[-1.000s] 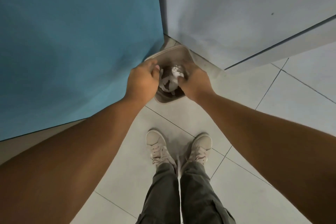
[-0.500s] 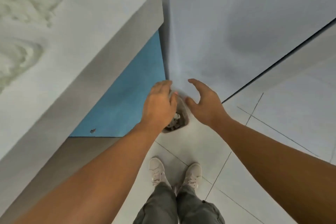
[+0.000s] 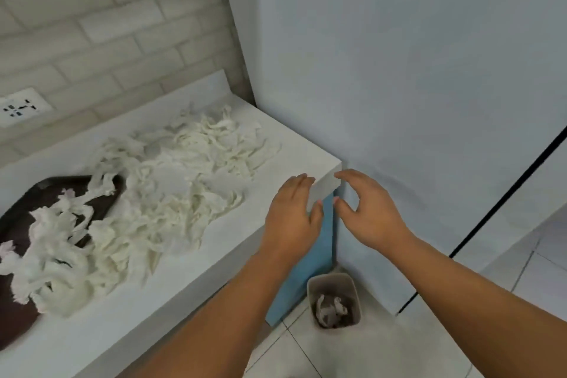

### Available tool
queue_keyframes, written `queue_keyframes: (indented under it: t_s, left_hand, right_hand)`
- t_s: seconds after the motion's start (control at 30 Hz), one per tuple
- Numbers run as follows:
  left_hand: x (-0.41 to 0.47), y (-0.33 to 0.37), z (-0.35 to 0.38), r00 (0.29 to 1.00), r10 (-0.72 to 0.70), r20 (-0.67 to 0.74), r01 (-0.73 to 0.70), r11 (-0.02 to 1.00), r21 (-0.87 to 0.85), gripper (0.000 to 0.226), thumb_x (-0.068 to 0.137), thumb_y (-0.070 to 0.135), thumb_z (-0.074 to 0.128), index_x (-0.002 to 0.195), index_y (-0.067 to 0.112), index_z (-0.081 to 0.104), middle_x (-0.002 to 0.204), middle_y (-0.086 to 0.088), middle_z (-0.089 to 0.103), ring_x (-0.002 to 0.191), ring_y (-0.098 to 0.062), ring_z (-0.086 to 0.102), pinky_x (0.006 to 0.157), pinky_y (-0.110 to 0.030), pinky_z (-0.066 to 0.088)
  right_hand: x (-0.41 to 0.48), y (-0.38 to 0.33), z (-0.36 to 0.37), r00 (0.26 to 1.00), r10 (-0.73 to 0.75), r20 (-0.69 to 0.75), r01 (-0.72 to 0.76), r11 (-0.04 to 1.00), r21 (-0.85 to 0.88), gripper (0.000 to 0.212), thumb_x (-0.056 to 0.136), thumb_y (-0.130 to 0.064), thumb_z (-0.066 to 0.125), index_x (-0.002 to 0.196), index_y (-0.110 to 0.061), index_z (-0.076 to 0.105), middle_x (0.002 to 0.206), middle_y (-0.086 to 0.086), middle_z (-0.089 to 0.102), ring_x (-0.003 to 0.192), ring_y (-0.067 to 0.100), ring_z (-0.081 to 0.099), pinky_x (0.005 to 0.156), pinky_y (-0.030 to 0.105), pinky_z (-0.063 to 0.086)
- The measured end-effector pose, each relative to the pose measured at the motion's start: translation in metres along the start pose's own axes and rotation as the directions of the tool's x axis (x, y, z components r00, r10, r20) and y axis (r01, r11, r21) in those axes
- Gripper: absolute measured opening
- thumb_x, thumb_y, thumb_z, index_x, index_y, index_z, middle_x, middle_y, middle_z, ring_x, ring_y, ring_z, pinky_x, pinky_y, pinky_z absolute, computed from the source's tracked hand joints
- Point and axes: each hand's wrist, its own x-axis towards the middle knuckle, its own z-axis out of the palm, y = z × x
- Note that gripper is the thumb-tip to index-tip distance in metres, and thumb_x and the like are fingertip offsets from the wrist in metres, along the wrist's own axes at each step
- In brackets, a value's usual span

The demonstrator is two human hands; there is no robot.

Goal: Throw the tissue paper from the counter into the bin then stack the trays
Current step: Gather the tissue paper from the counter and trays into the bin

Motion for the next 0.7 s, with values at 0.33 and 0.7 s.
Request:
queue_keyframes:
  t_s: [0.33, 0.7]
  left_hand:
    - [-0.003, -0.032, -0.084, 0.985, -0.095, -0.143, 0.109, 0.989, 0.095, 0.045, 0.1, 0.031, 0.05, 0.143, 0.019, 0.047, 0.149, 0.002, 0.044, 0.139, -0.013, 0.035, 0.112, -0.02, 0.022]
    - [0.029, -0.118, -0.111, 0.98, -0.163, -0.115, 0.182, 0.967, 0.177, 0.041, 0.099, 0.025, 0.055, 0.139, 0.021, 0.051, 0.149, 0.002, 0.044, 0.139, -0.013, 0.036, 0.108, -0.018, 0.023]
  right_hand:
    - [0.033, -0.062, 0.024, 0.986, -0.157, 0.064, 0.158, 0.987, -0.005, 0.041, 0.093, -0.025, 0.059, 0.134, -0.022, 0.054, 0.138, -0.005, 0.054, 0.129, 0.011, 0.046, 0.108, 0.024, 0.035]
    - [0.102, -0.057, 0.086, 0.969, 0.013, 0.245, 0.024, 0.989, -0.147, 0.051, 0.1, -0.026, 0.049, 0.148, -0.016, 0.037, 0.149, 0.002, 0.043, 0.137, 0.02, 0.04, 0.114, 0.032, 0.032]
